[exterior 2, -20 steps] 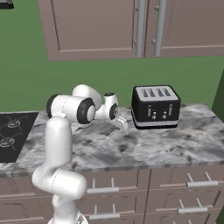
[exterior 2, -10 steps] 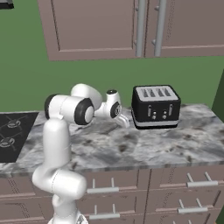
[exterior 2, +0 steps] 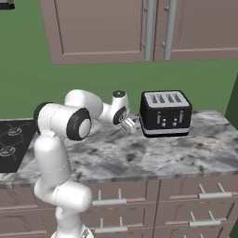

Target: Organize the utensils by type. Pick up the wooden spoons from the counter and place them in the open cabinet. Then pick up the metallic utensils from the counter and place them in the open drawer.

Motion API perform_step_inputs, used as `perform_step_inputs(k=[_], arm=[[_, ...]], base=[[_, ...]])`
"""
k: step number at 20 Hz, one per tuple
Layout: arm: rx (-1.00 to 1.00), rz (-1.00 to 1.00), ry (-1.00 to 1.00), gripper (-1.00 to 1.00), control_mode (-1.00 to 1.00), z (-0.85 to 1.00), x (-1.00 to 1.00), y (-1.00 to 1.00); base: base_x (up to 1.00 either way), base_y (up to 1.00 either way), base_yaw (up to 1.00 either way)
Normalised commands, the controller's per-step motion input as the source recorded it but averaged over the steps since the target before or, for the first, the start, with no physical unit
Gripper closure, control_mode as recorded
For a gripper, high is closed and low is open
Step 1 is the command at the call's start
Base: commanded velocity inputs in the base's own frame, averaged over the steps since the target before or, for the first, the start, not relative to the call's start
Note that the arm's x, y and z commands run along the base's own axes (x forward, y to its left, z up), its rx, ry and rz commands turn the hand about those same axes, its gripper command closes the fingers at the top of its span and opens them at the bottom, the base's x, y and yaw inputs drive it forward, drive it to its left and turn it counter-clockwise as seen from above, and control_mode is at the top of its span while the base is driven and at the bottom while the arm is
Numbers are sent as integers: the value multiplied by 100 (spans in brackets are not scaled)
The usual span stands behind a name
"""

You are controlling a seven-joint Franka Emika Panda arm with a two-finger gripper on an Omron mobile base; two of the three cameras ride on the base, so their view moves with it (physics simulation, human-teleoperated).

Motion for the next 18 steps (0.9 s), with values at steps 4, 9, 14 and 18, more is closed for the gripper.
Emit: perform_step_inputs(k=[4, 9, 14, 18], arm=[[0, 3, 0, 100, -100, 69, -67, 22], [0, 3, 1, 100, -100, 60, -85, 33], [-3, 0, 8, 100, -100, 7, -100, 24], [-2, 0, 0, 100, -100, 29, -99, 43]], base=[[0, 0, 0], [0, 0, 0], [0, 0, 0], [0, 0, 0]])
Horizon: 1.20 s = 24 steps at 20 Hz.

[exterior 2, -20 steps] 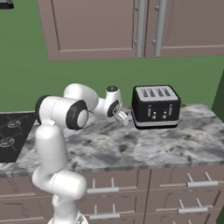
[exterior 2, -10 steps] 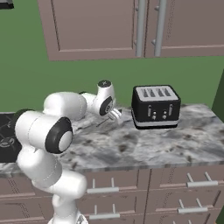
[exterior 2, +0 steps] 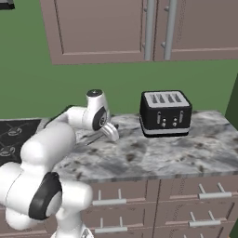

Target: Organize the utensils by type. Pick up the wooden spoons from the counter and place them in the open cabinet. Then pick up the metallic utensils from the counter and place them in the open drawer.

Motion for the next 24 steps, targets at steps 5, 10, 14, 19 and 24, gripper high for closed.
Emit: perform_step_inputs(k=[5, 10, 14, 19, 24], arm=[[-1, 0, -1, 100, -100, 68, -92, 39], [0, 0, -17, 100, -100, 83, -99, 12], [1, 0, -35, 100, -100, 89, -82, 18], [4, 0, -39, 100, -100, 82, -57, 27], [6, -2, -8, 100, -100, 45, 0, 25]], base=[[0, 0, 0], [0, 0, 0], [0, 0, 0], [0, 0, 0], [0, 0, 0]])
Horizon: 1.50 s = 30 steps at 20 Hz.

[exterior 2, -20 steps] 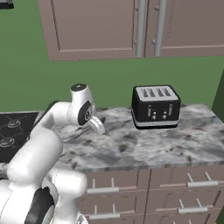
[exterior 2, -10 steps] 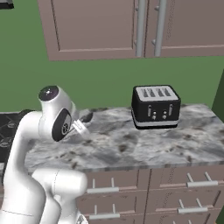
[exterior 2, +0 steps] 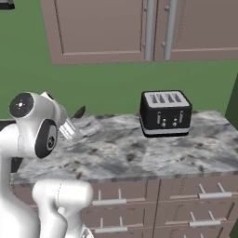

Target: Organize the utensils by type. Pick up the wooden spoons from the counter and place them in the open cabinet. Then pick up the metallic utensils from the counter and place them in the open drawer.

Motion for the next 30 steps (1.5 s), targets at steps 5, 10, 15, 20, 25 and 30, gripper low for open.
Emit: perform_step_inputs(k=[5, 10, 15, 20, 25, 30], arm=[[16, 8, -9, 100, -100, 4, -3, 3], [12, 22, -25, 100, -100, -21, -15, 9], [0, 12, -12, 100, -100, -10, -1, 33], [0, 3, -1, 100, -100, 0, 4, 35], [0, 0, 0, 100, 100, 0, 3, 23], [0, 0, 0, 100, 100, 0, 0, 0]], base=[[0, 0, 0], [0, 0, 0], [0, 0, 0], [0, 0, 0], [0, 12, 0], [-6, 8, -3]])
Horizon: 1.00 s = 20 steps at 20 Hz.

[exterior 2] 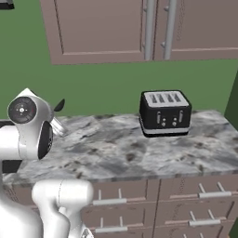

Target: Organize the utensils by type. Pick up the wooden spoons from the counter and place them in the open cabinet. Then pick up the metallic utensils from the counter and place them in the open drawer.

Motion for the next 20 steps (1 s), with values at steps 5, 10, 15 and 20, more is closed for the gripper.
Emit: perform_step_inputs(k=[5, 10, 15, 20], arm=[[0, 0, 0, 100, 100, 0, 0, 0], [0, 0, 0, 100, 100, 0, 0, 0], [0, 0, 0, 100, 100, 0, 0, 0], [0, 0, 0, 100, 100, 0, 0, 0]], base=[[-25, -4, -30], [-54, -1, -35], [-53, 0, -47], [-6, 0, -88]])
